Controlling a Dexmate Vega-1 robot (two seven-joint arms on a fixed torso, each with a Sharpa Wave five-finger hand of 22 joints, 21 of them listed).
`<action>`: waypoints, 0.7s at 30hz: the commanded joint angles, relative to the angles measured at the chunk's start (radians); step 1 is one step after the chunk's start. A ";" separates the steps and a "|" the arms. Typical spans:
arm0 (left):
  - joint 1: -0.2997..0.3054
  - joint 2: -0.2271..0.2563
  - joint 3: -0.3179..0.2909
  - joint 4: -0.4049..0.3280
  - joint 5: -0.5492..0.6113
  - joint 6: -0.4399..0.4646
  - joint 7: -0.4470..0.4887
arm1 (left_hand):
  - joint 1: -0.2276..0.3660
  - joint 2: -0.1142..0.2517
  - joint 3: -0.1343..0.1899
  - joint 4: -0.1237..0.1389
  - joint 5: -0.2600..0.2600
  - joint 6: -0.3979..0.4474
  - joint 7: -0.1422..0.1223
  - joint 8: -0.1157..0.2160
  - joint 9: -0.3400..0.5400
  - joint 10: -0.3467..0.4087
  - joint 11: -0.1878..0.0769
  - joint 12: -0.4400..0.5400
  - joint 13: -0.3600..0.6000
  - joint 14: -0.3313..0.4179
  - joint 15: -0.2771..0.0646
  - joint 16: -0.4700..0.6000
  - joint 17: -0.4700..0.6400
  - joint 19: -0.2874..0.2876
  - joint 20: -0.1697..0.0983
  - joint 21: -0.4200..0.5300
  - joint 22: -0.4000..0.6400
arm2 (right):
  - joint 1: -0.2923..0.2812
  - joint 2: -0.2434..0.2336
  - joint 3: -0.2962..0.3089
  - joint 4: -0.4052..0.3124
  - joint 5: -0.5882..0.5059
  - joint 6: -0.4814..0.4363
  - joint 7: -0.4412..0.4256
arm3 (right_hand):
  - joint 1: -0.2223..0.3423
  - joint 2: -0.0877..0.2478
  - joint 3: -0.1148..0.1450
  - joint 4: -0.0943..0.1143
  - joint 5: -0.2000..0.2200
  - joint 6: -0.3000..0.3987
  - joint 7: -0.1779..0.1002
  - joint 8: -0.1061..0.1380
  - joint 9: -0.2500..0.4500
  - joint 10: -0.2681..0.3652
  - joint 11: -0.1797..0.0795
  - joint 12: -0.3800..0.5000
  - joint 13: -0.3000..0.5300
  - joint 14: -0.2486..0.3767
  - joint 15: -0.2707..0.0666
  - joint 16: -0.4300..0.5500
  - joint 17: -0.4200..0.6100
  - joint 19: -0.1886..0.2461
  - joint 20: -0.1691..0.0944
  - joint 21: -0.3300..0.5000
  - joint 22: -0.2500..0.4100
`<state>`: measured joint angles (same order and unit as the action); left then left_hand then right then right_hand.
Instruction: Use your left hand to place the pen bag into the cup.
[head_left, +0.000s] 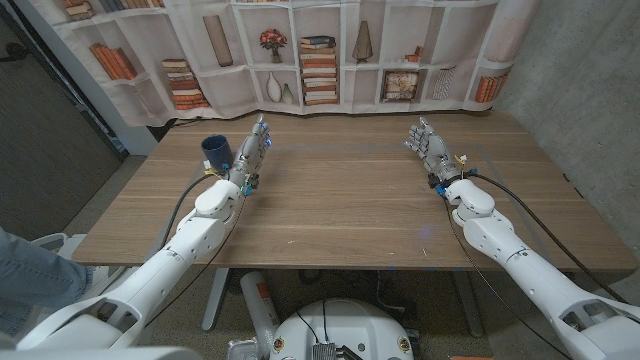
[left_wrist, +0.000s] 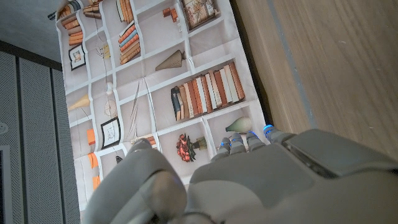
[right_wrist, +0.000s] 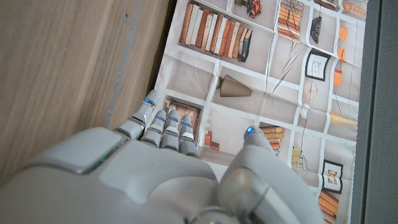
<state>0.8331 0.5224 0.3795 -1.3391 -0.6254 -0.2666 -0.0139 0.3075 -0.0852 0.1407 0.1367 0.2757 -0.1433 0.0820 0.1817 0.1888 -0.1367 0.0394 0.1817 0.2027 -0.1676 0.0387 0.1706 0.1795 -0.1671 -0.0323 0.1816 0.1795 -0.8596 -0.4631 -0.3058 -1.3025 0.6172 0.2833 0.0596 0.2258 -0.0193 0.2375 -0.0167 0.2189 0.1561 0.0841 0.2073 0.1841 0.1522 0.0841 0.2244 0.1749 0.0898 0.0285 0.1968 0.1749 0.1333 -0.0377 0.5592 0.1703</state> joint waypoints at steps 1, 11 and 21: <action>-0.011 0.000 0.012 -0.038 0.028 0.027 0.013 | 0.012 0.004 0.004 0.001 0.004 -0.009 -0.001 0.008 0.001 -0.009 -0.002 0.008 0.003 -0.057 0.000 0.008 0.003 -0.048 -0.022 0.005 0.002 | -0.041 0.124 0.167 -0.020 -0.123 -0.049 0.090 | 0.010 0.001 0.006 -0.001 0.005 0.011 -0.001 0.005 0.002 0.011 0.000 0.005 0.005 0.010 -0.002 0.006 0.005 0.007 -0.030 0.001 0.001; -0.011 0.008 0.020 -0.066 0.044 0.049 0.016 | 0.014 0.009 0.003 -0.001 0.007 -0.007 0.002 0.010 0.001 -0.006 -0.002 0.011 0.000 -0.055 0.000 0.010 0.003 -0.049 -0.023 0.008 0.002 | -0.060 0.184 0.244 -0.044 -0.196 -0.085 0.141 | 0.014 0.003 0.007 -0.004 0.004 0.010 -0.003 0.002 0.002 0.012 -0.001 0.003 0.005 0.011 -0.001 0.003 0.004 0.007 -0.028 -0.005 0.002; 0.014 0.028 0.011 -0.118 0.046 0.061 0.025 | 0.018 0.015 0.004 -0.003 0.009 -0.002 0.003 0.013 0.001 0.003 -0.003 0.016 -0.003 -0.049 0.003 0.014 0.002 -0.049 -0.019 0.010 0.002 | -0.084 0.213 0.286 -0.075 -0.226 -0.100 0.159 | 0.014 0.005 0.007 -0.005 0.002 0.004 0.001 -0.003 0.002 0.005 0.004 -0.002 0.006 0.008 0.000 0.000 0.005 0.001 -0.027 -0.014 0.002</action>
<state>0.8255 0.5330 0.3949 -1.4072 -0.5880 -0.2205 0.0015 0.3172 -0.0755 0.1407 0.1367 0.2757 -0.1433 0.0820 0.1856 0.1859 -0.1367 0.0394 0.1898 0.1998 -0.1676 0.0387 0.1743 0.1794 -0.1670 -0.0322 0.1853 0.1793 -0.9173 -0.2957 -0.0825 -1.3475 0.4396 0.2082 0.1866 0.2309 -0.0141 0.2405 -0.0197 0.2189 0.1572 0.0824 0.2070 0.1840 0.1521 0.0840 0.2244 0.1795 0.0933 0.0249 0.1968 0.1747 0.1332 -0.0376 0.5479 0.1701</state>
